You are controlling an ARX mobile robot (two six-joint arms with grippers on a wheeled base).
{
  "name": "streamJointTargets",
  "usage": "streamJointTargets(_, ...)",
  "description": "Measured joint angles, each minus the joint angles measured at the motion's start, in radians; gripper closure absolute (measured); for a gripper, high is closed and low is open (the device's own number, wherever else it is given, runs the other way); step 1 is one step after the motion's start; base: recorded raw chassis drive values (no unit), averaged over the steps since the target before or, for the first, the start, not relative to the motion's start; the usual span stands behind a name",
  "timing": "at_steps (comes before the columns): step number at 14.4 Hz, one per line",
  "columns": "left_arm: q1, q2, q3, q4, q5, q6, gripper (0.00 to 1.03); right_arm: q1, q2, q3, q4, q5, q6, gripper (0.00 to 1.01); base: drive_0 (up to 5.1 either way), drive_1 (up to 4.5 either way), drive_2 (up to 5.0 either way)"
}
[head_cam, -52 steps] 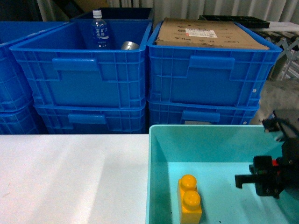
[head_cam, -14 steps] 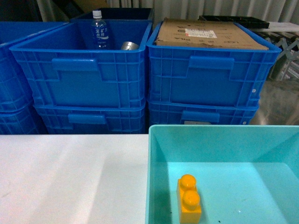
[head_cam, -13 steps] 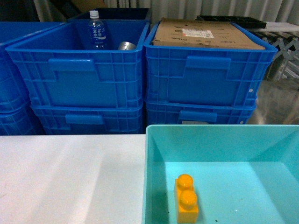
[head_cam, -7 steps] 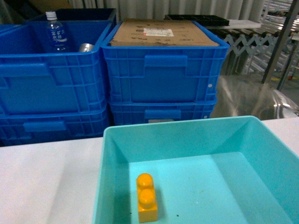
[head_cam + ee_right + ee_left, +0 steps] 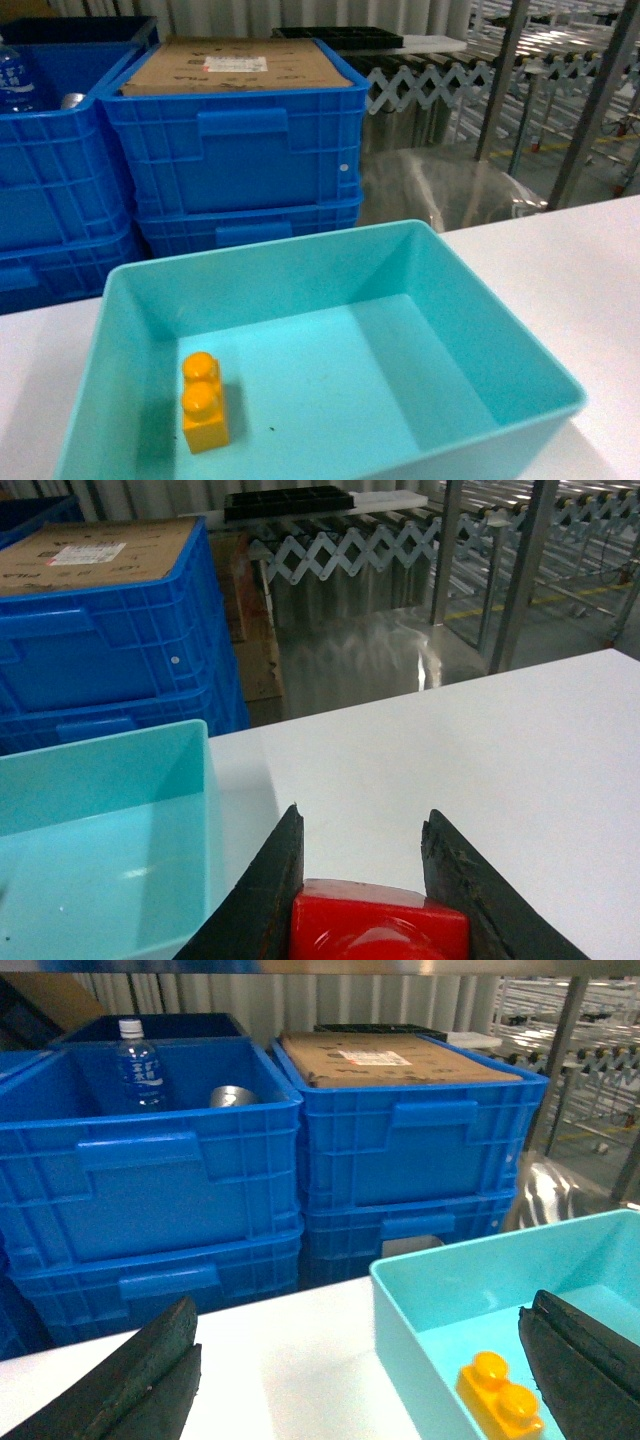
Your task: Pick red block from blue box to shelf
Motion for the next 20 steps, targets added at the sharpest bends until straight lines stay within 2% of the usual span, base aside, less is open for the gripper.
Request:
streamJointTargets(5, 0.000, 0.000, 0.000, -0.003, 0.004, 0.000, 0.05, 0.000, -0.003, 0.000, -0.001, 0.000, 0.000, 0.73, 0.9, -6.83, 0.3)
streamJointTargets(20, 0.000, 0.000, 0.000, 0.002, 0.002, 0.000, 0.05, 0.000, -0.006, -0.001, 0.001, 0.002, 0.000, 0.73, -1.6, -1.59, -1.6)
